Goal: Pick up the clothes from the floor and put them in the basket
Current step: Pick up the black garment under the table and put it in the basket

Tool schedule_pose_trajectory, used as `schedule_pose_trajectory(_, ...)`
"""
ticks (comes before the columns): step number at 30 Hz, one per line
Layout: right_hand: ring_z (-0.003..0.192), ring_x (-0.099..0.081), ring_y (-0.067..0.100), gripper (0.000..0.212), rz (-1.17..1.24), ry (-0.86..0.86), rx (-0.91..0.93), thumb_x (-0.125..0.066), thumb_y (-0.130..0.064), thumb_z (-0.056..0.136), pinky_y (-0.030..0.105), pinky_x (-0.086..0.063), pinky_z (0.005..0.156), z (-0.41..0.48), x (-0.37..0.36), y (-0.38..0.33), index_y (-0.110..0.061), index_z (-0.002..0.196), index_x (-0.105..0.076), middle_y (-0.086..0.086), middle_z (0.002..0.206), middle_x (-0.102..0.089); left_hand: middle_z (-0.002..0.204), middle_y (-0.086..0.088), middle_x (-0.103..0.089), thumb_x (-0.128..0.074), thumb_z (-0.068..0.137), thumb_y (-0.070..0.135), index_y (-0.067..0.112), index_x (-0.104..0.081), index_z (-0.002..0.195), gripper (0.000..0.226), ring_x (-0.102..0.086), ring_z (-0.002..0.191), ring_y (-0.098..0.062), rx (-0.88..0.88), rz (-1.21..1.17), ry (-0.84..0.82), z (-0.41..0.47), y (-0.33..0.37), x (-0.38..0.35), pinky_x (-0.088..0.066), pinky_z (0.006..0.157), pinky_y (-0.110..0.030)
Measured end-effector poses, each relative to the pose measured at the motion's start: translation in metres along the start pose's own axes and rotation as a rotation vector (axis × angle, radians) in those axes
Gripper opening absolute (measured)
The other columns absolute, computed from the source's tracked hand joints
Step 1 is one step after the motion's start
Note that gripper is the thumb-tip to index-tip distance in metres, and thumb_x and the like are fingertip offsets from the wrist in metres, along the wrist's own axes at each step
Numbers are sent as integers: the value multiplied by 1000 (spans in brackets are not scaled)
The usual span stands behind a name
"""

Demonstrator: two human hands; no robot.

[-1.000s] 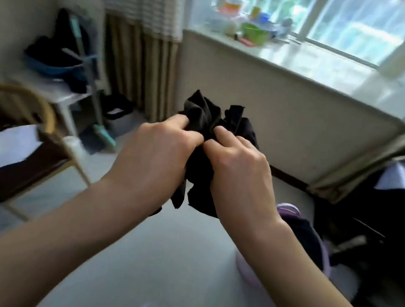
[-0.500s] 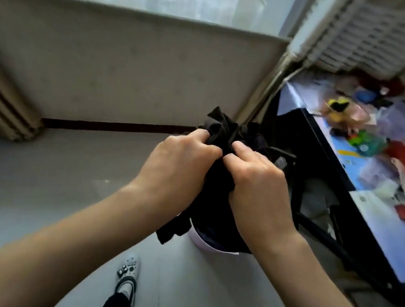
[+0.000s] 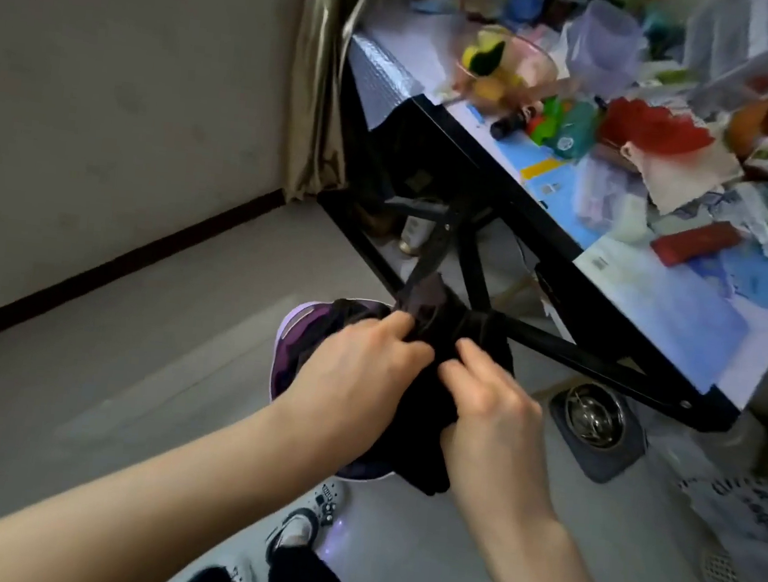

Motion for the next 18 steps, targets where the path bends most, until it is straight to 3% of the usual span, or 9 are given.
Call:
schedule_pose_trajectory(5, 84, -67, 35, 42, 11, -74, -145, -56, 16, 47, 37, -55, 58, 22, -76, 40, -10, 78, -65, 11, 105, -68, 88, 0, -46, -55, 70, 12, 21, -58, 91, 23, -51, 72, -25, -10, -93, -149, 38, -39, -76, -50, 58, -41)
schedule_pose_trajectory(8, 86, -69, 34, 58, 27, -135, -272, -68, 24, 34, 38, -56, 53, 26, -123, 60, -11, 80, -67, 12, 112, -69, 92, 1, -49, -52, 72, 12, 23, -58, 93, 25, -53, 75, -22, -24, -120, -223, 55, -63, -111, -51, 60, -36)
schedule_pose_trajectory(11, 87, -70, 35, 62, 53, -155, -377, -68, 24, 31, 39, -57, 53, 36, -173, 80, -11, 82, -68, 14, 112, -68, 99, 3, -50, -44, 73, 15, 27, -59, 101, 33, -54, 81, -21, -61, -135, -301, 80, -91, -156, -52, 64, -35)
schedule_pose_trajectory(16, 93, -66, 37, 61, 145, -146, -506, -66, 21, 39, 37, -57, 71, 40, -265, 112, -9, 92, -68, 17, 116, -65, 108, -7, -59, -38, 74, 19, 25, -64, 108, 44, -62, 86, -29, -107, -153, -289, 118, -139, -234, -57, 68, -36)
schedule_pose_trajectory(18, 118, -53, 42, 64, 203, -307, -551, -64, 17, 58, 45, -50, 92, 35, -321, 123, -12, 114, -63, 17, 138, -50, 136, -16, -46, -37, 78, 21, 36, -50, 130, 56, -51, 119, -40, -90, -80, -467, 118, -166, -287, -51, 91, -44)
Point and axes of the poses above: each hand's wrist, its own z-axis towards the middle knuckle, its own x-axis out of the back of the hand, y = z × x, the point moved 6 cm from there along z, towards the middle knuckle
